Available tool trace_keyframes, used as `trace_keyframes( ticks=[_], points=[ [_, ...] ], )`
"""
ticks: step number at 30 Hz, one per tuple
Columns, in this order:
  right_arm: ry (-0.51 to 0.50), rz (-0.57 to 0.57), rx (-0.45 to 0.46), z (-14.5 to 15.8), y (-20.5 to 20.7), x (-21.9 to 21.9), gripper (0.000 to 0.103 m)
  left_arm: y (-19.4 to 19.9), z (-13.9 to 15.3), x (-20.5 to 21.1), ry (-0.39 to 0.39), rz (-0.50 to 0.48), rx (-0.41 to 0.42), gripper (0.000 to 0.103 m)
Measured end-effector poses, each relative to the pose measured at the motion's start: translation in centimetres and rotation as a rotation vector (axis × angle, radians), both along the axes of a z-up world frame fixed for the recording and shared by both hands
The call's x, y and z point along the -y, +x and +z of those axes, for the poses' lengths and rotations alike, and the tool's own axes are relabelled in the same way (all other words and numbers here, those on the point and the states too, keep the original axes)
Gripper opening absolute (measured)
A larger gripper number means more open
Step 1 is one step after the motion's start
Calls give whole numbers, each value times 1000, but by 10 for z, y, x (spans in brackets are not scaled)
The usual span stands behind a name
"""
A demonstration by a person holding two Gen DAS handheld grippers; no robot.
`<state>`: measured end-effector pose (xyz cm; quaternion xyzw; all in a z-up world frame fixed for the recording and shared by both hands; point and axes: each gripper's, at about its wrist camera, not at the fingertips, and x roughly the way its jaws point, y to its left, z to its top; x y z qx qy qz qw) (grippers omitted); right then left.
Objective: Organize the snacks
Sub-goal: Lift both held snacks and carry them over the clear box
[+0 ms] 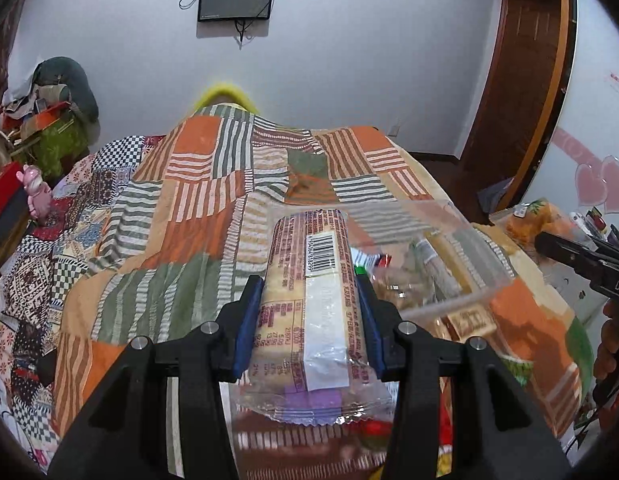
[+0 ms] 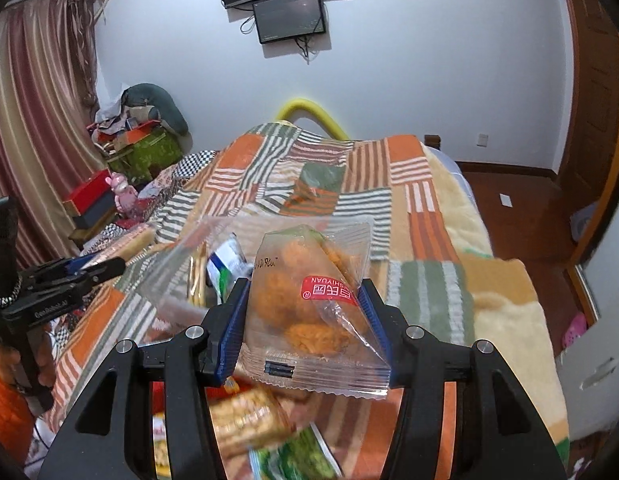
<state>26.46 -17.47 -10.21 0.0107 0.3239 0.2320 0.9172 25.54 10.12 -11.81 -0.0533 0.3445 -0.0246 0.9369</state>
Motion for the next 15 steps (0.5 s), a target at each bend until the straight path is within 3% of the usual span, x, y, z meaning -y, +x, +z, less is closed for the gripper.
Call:
trace_keyframes(
  ticks=[15],
  points=[
    [-83,42,-55,-23,57,-49,50,71,-29,6,-8,-28,-67,45]
  ],
)
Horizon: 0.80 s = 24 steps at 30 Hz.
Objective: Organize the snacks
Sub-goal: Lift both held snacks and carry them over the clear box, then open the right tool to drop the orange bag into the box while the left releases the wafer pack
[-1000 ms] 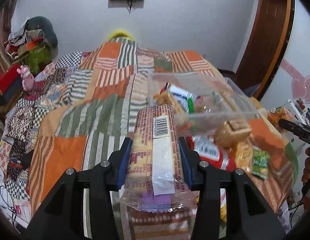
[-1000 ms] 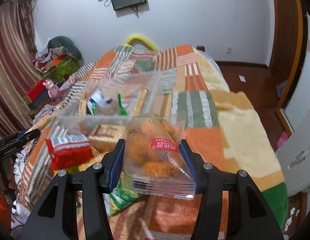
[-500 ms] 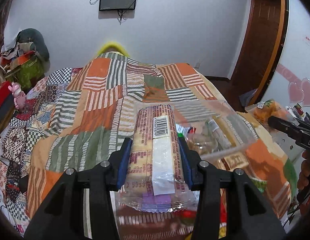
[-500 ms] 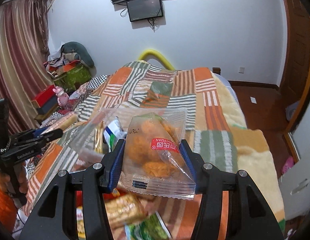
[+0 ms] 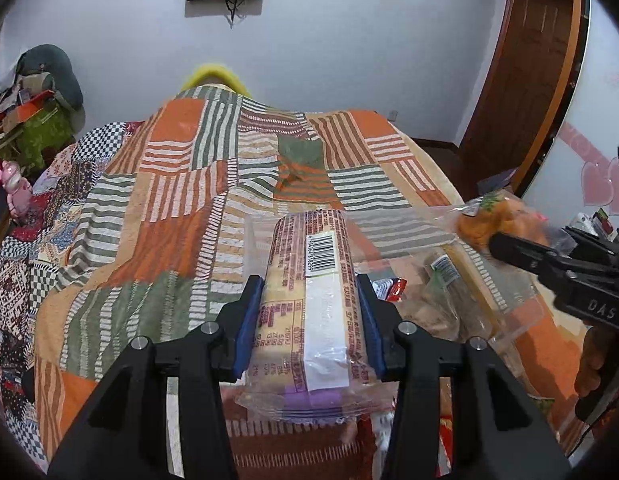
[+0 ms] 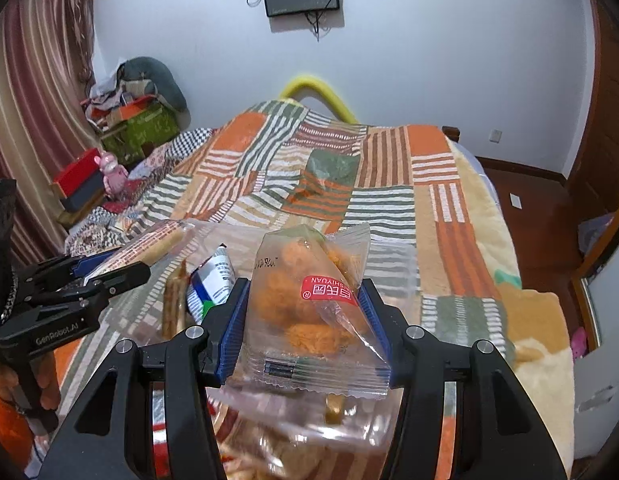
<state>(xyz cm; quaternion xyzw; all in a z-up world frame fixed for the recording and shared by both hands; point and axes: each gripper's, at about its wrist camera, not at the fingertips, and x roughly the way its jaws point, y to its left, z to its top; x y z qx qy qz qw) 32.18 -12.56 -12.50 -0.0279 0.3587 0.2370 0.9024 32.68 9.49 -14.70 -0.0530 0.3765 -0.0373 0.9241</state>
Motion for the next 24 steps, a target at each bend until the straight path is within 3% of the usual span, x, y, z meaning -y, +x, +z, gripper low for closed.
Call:
trace_keyframes(
  ticks=[7,13,18,24],
  points=[
    [-22,23,-65,-10,19,-16,50,17,-11,13,75,-9,-8,45],
    [-51,37,-118,-20,26,-24,54,23,-16,10,64,6,-36,45],
    [-71,30,-75,-13,18,-21,68,12,-3,4,43,24,-4,46],
    [-66,38,-27,4,-2,-7,68,-11,15,5,29,7,12,54]
  ],
)
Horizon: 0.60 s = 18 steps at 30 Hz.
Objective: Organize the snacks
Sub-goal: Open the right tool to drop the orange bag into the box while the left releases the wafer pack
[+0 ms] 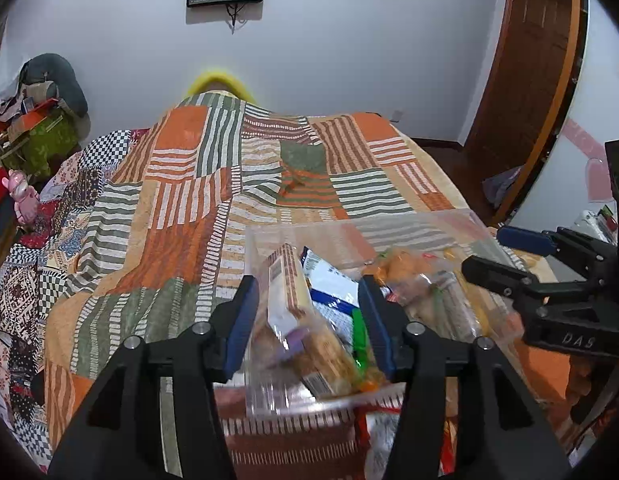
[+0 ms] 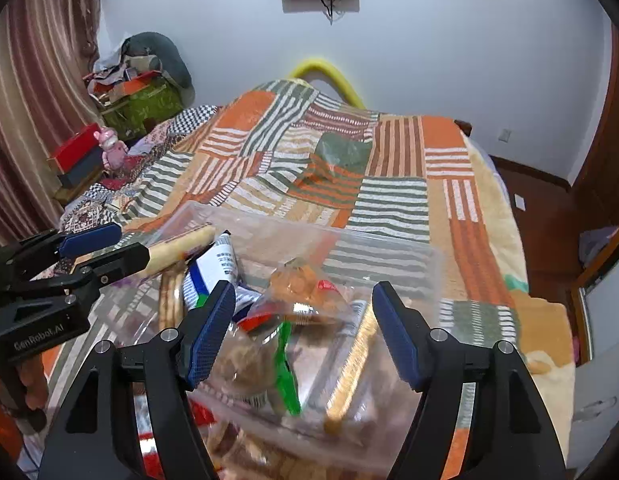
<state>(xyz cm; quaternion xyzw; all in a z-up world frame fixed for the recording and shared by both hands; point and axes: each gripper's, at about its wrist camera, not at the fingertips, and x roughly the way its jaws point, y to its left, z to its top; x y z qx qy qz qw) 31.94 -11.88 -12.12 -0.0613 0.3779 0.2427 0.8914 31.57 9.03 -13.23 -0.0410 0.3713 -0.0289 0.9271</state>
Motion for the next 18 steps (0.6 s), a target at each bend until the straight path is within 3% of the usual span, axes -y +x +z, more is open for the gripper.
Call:
trace_keyframes(
  ticks=[9,18],
  points=[
    [4,5,68,17,-45,32,72,-55,5,6,-23,-28,-31,87],
    [-37,-1,60,2,-89,54,78,-91,-12,29,-13,-97,-96,90]
  ],
)
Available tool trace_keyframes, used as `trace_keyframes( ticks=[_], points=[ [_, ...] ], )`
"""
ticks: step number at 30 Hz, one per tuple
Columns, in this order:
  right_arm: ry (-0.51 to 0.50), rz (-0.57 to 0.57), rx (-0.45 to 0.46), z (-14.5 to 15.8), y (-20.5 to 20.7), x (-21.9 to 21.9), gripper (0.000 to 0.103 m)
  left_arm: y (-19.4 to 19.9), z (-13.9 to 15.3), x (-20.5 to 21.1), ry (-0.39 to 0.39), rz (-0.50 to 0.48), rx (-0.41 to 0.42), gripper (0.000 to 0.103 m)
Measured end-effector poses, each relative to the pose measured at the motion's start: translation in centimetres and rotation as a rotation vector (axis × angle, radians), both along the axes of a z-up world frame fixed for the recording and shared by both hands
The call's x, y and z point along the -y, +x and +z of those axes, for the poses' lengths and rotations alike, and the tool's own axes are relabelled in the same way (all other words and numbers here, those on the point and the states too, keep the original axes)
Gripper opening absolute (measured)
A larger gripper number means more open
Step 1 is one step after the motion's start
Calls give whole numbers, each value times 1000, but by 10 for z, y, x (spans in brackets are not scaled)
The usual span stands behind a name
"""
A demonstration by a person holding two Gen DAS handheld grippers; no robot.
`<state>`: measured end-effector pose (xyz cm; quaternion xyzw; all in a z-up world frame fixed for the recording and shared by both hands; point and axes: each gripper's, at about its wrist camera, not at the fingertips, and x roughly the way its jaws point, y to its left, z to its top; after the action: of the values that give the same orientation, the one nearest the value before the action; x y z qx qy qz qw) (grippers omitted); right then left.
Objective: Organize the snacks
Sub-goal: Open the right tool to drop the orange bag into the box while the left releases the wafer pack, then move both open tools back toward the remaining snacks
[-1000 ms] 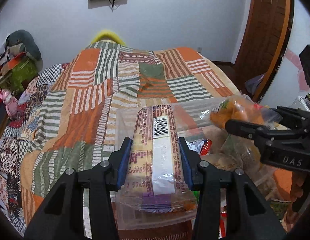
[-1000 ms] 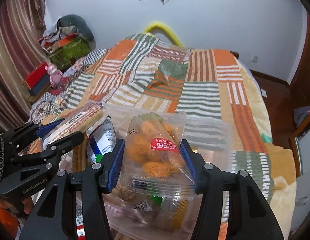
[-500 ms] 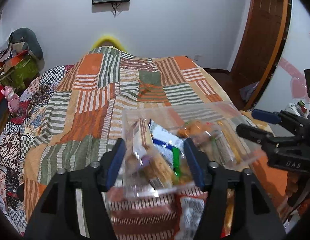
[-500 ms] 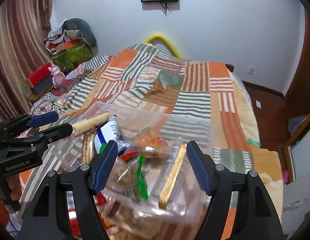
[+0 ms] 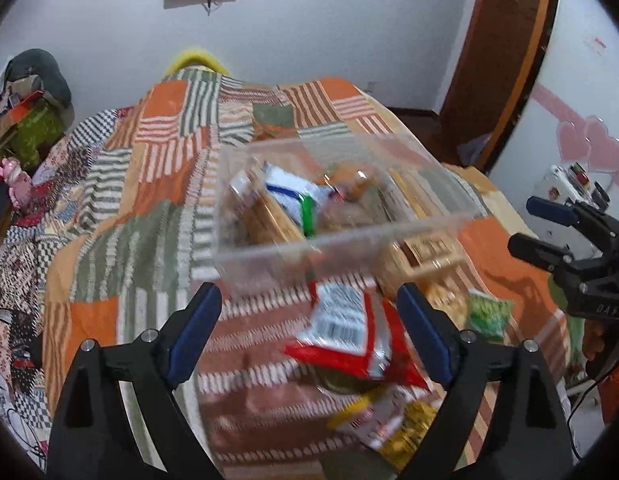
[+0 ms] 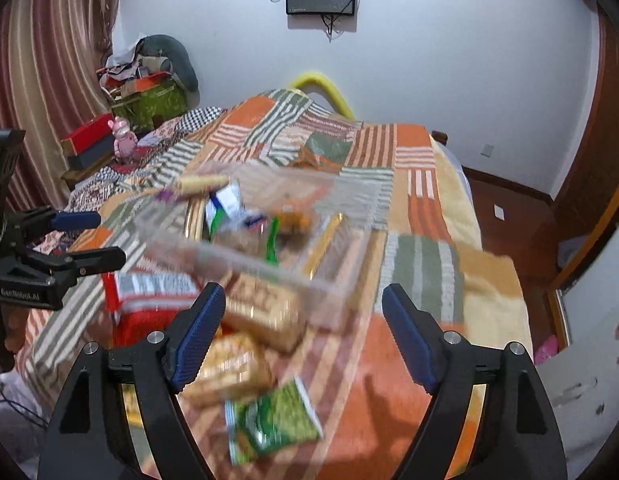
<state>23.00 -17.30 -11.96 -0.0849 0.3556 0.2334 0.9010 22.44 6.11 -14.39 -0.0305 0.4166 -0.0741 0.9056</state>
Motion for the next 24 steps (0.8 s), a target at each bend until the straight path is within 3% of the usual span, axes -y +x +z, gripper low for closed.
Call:
trace_keyframes(
  ticks=[5,11,18,20,22,24],
  points=[
    [10,-11,-62,-19,-17,5,79,-11,-11,18,-8,-49,-36,90],
    [-2,-26,-123,-46,-28,10,78,-6,-25,40,91,-111,-49,95],
    [6,-23,-224,-74,-26,10,76,14,-52,34,65,-102,-128,95],
    [8,-26,-231,-78,-24,9,68,18,-61,31,48,-98,-152,95],
    [7,-28,-230,-80,-24,10,51,21,-68,29,17,-99,-172,95],
    [11,-24,-231,-80,-25,9,45,22,-71,27,-3,-91,-174,95]
  ],
)
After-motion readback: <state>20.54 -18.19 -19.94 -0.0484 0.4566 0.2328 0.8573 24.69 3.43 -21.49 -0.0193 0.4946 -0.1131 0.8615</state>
